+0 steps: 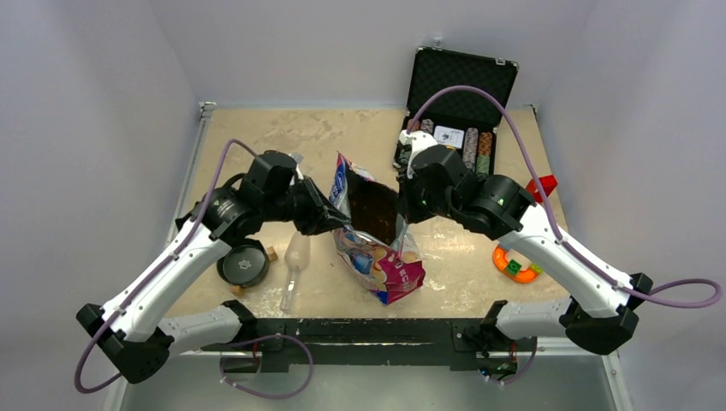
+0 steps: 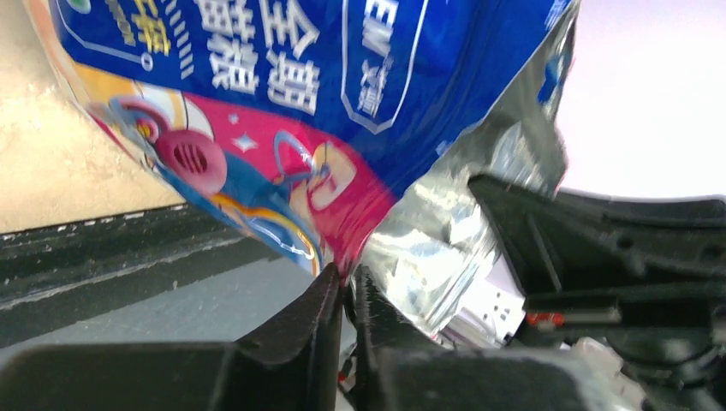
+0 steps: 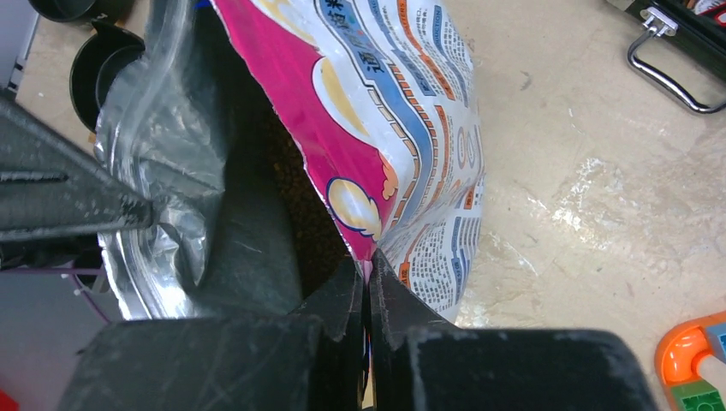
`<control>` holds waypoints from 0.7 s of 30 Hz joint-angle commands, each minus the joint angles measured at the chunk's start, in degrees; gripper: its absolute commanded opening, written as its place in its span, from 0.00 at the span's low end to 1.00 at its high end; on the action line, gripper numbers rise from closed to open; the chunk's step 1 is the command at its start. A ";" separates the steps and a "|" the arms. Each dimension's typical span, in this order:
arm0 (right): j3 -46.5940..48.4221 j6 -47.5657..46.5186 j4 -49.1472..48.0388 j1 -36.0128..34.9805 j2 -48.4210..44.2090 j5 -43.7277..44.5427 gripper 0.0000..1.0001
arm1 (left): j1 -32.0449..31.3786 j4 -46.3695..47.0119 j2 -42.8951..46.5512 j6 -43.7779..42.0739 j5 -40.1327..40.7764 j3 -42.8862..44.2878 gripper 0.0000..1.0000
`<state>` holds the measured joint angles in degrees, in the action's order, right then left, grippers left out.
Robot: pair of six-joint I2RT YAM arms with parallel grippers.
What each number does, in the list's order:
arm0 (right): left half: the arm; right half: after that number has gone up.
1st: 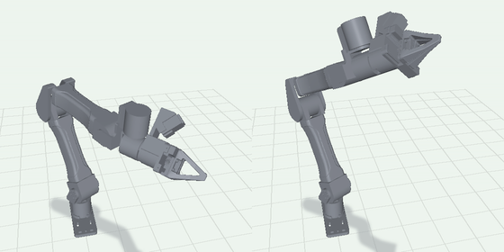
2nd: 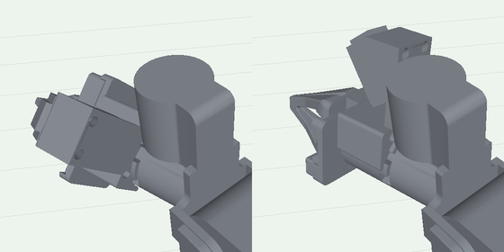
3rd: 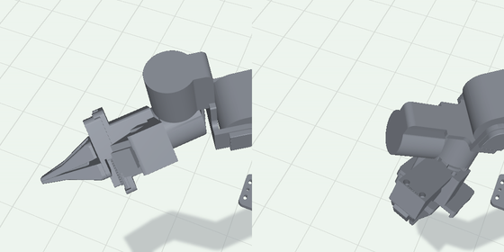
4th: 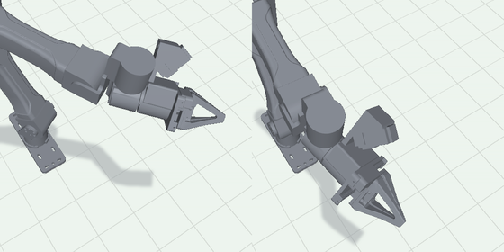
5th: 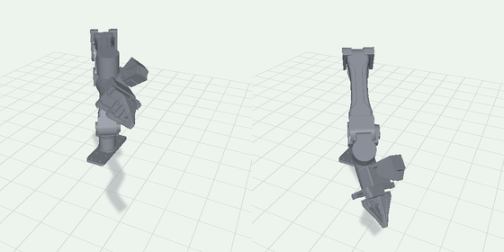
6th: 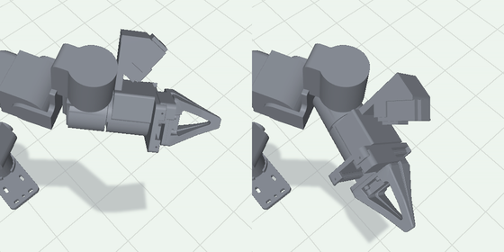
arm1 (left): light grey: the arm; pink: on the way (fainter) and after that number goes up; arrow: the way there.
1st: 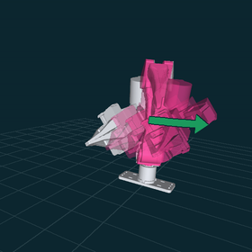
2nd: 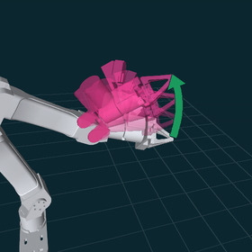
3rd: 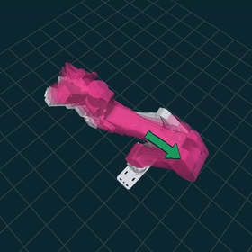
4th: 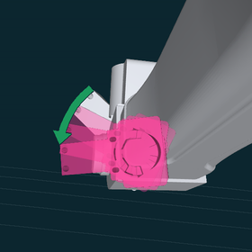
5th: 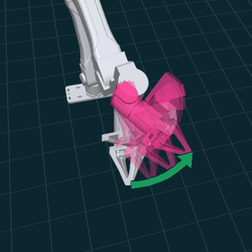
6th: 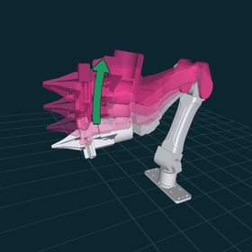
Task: Serve the pet food
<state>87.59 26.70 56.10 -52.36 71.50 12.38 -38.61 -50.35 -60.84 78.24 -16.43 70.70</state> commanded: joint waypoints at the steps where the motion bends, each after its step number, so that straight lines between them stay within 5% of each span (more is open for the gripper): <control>1: 3.02 -1.77 -5.63 -0.02 -2.16 -4.45 0.00 | 0.82 0.24 -4.72 -8.29 5.63 6.28 0.24; 4: 2.89 -2.32 -5.47 -0.02 -2.07 -6.11 0.00 | 0.89 0.21 -6.92 -11.45 8.31 8.03 0.49; 7: 3.02 -2.37 -5.44 -0.02 -1.56 -7.32 0.01 | 0.85 1.82 -9.24 -12.65 7.58 8.72 0.59; 18: 6.72 -2.35 -2.36 -0.02 1.72 -5.73 0.03 | 0.73 -1.75 -12.45 -18.56 8.53 15.18 0.58; 21: 8.31 -2.45 -1.19 -0.02 2.63 -4.86 0.13 | 0.73 -2.24 -12.62 -19.95 9.11 16.20 0.53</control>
<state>90.54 24.38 57.65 -52.07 74.30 8.16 -38.00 -52.23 -74.26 62.33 -9.15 83.42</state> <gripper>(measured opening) 0.070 0.559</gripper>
